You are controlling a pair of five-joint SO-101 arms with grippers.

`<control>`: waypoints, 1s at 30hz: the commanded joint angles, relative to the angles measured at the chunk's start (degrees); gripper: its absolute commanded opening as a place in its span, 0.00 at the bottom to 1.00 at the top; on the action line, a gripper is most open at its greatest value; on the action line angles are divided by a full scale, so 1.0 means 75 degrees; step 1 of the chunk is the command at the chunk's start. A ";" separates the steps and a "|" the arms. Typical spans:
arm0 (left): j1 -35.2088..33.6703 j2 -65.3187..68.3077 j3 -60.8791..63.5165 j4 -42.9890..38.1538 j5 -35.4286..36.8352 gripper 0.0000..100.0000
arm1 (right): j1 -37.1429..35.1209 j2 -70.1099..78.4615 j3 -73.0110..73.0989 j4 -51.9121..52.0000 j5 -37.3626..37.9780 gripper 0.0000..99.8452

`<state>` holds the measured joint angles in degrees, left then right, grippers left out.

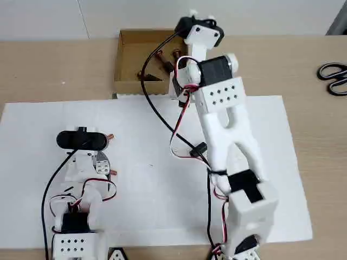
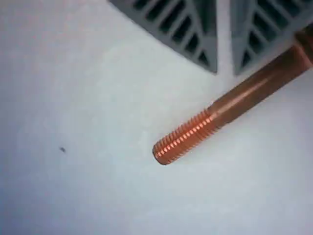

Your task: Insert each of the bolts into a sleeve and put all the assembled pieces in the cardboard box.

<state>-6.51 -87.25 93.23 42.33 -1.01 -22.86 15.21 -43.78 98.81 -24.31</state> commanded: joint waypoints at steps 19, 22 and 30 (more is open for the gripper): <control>-0.0070 0.0012 -0.6617 0.5767 0.0316 0.01 | 0.2444 -0.8188 0.8826 0.0041 0.0668 0.00; -0.0293 0.0023 -0.6968 0.6259 0.0328 0.01 | 0.2632 -0.9137 0.9952 -0.0029 0.0645 0.00; -0.1747 0.3341 -0.7578 0.6283 0.0785 0.01 | 0.2772 -1.0801 1.1675 -0.1143 0.0645 0.00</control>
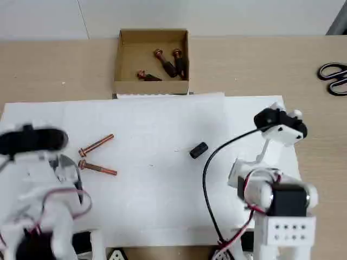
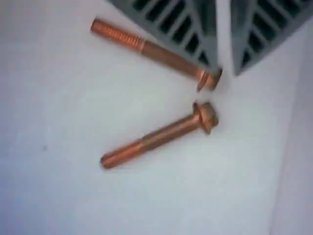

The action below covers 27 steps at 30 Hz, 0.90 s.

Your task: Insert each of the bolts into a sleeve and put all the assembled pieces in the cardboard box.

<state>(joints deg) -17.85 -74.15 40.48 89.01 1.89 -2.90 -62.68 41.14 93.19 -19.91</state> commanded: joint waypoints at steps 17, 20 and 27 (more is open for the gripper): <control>-0.0059 0.8838 -0.3991 0.1489 0.4396 0.01 | 0.0393 -0.2221 0.2204 -0.1166 0.0035 0.00; 0.0199 0.8850 -0.4026 0.1348 0.6025 0.01 | 0.0791 -0.2303 0.2204 -0.1166 0.0059 0.00; 0.0973 0.8862 -0.3991 0.0762 0.6763 0.01 | 0.0908 -0.2303 0.2204 -0.1295 0.0070 0.00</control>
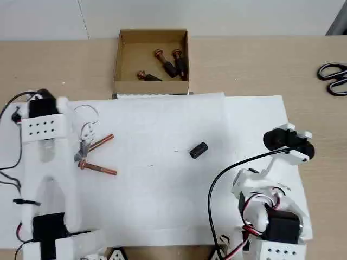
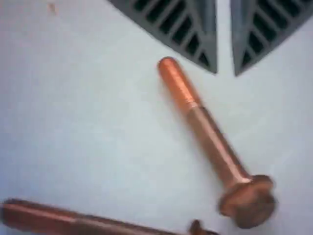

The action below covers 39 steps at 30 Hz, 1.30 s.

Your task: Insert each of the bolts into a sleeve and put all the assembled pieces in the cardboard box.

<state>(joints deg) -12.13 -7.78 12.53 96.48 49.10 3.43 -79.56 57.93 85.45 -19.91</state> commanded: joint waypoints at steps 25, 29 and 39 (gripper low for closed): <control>0.0070 0.2426 -0.0193 -0.0094 0.0399 0.04 | 0.0100 -0.0053 0.0352 -0.1026 0.0059 0.00; -0.0340 0.2462 -0.0182 -0.0399 0.0363 0.04 | 0.0076 -0.0053 0.0363 -0.1225 0.0059 0.00; -0.0328 0.2462 -0.0147 -0.0680 -0.0070 0.04 | 0.0064 -0.0053 0.0375 -0.1295 0.0047 0.00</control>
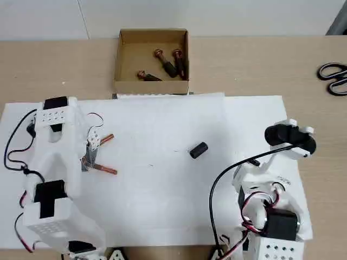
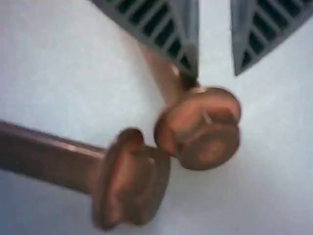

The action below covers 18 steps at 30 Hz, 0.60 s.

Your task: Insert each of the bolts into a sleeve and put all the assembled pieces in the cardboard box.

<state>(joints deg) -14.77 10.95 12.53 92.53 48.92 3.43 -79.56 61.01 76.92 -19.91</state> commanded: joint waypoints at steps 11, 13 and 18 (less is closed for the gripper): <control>0.0035 -0.0094 -0.0182 0.0152 -0.0481 0.12 | 0.0053 -0.0053 0.0246 -0.0545 0.0047 0.00; 0.0082 -0.0082 -0.0182 0.0246 -0.0481 0.15 | 0.0053 -0.0053 0.0246 -0.0545 0.0047 0.00; 0.0105 -0.0047 -0.0182 0.0199 -0.0481 0.15 | 0.0053 -0.0053 0.0258 -0.0545 0.0047 0.00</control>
<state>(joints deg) -14.24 10.95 12.53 93.41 45.58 3.43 -79.56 63.12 74.20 -19.91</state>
